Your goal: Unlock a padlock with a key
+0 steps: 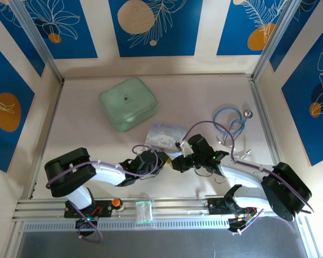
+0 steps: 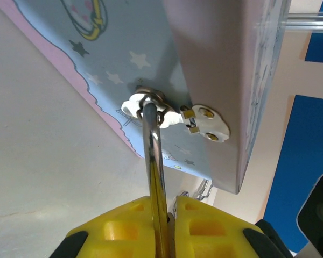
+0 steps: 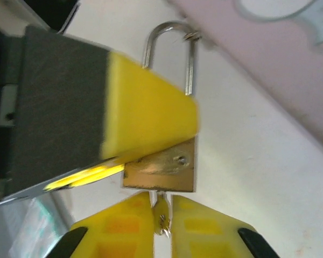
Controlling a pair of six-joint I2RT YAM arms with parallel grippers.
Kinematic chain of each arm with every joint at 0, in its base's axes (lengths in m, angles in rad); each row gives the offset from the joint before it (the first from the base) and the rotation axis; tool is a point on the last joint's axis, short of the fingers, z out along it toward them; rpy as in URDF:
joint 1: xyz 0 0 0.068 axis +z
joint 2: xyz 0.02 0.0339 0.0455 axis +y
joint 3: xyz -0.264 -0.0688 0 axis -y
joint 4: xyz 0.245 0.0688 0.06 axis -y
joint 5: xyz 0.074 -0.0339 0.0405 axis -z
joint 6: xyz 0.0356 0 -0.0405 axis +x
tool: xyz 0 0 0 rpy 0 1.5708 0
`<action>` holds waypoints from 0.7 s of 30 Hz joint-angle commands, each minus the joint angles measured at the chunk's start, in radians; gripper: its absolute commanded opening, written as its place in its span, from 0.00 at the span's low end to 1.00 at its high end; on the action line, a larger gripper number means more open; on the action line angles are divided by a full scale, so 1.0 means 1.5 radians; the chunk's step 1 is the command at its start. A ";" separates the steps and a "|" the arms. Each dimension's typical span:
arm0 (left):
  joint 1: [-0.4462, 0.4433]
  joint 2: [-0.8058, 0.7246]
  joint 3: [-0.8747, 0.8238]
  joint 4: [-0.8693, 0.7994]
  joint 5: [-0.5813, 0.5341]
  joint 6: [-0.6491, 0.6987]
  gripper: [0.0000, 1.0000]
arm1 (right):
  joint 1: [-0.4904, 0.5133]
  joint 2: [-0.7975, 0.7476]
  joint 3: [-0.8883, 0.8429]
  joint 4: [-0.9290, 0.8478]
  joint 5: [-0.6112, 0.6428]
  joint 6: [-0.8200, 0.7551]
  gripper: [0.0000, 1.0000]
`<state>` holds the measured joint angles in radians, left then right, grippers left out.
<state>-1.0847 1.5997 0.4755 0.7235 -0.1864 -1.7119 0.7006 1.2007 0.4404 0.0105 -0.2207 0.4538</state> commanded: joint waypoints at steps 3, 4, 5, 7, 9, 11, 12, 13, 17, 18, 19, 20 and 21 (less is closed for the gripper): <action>-0.002 -0.002 -0.003 0.015 0.017 0.030 0.08 | -0.001 0.001 -0.006 0.042 -0.033 0.041 0.08; -0.002 0.002 -0.004 0.017 0.018 0.030 0.07 | -0.003 0.000 -0.008 0.038 -0.028 0.043 0.08; -0.002 0.003 -0.003 0.016 0.020 0.029 0.04 | -0.006 -0.001 -0.010 0.035 -0.022 0.045 0.08; 0.000 0.004 -0.006 0.014 0.021 0.029 0.00 | -0.016 -0.003 -0.014 0.028 -0.013 0.056 0.09; 0.001 0.001 -0.010 0.010 0.022 0.028 0.00 | -0.027 -0.003 -0.014 0.014 -0.003 0.065 0.12; 0.003 -0.005 -0.013 0.005 0.024 0.030 0.00 | -0.032 -0.004 -0.016 0.005 0.007 0.070 0.18; 0.003 -0.007 -0.013 0.001 0.024 0.033 0.00 | -0.033 -0.005 -0.018 0.003 0.010 0.073 0.19; 0.004 -0.011 -0.013 -0.006 0.025 0.037 0.00 | -0.035 -0.007 -0.020 0.003 0.012 0.075 0.21; 0.006 -0.027 -0.023 -0.033 0.017 0.042 0.00 | -0.045 -0.020 -0.033 0.011 0.008 0.086 0.23; 0.007 -0.029 -0.026 -0.031 0.015 0.043 0.00 | -0.045 -0.024 -0.036 0.013 0.011 0.088 0.23; 0.007 -0.030 -0.029 -0.033 0.015 0.044 0.00 | -0.047 -0.030 -0.036 0.009 0.013 0.090 0.24; 0.007 -0.031 -0.030 -0.039 0.014 0.045 0.00 | -0.047 -0.034 -0.035 0.005 0.015 0.093 0.24; 0.008 -0.032 -0.032 -0.044 0.015 0.049 0.00 | -0.047 -0.038 -0.034 0.002 0.018 0.096 0.27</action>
<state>-1.0813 1.5795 0.4496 0.6964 -0.1745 -1.6669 0.6460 1.1664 0.4023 0.0376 -0.2329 0.5758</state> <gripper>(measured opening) 0.104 0.252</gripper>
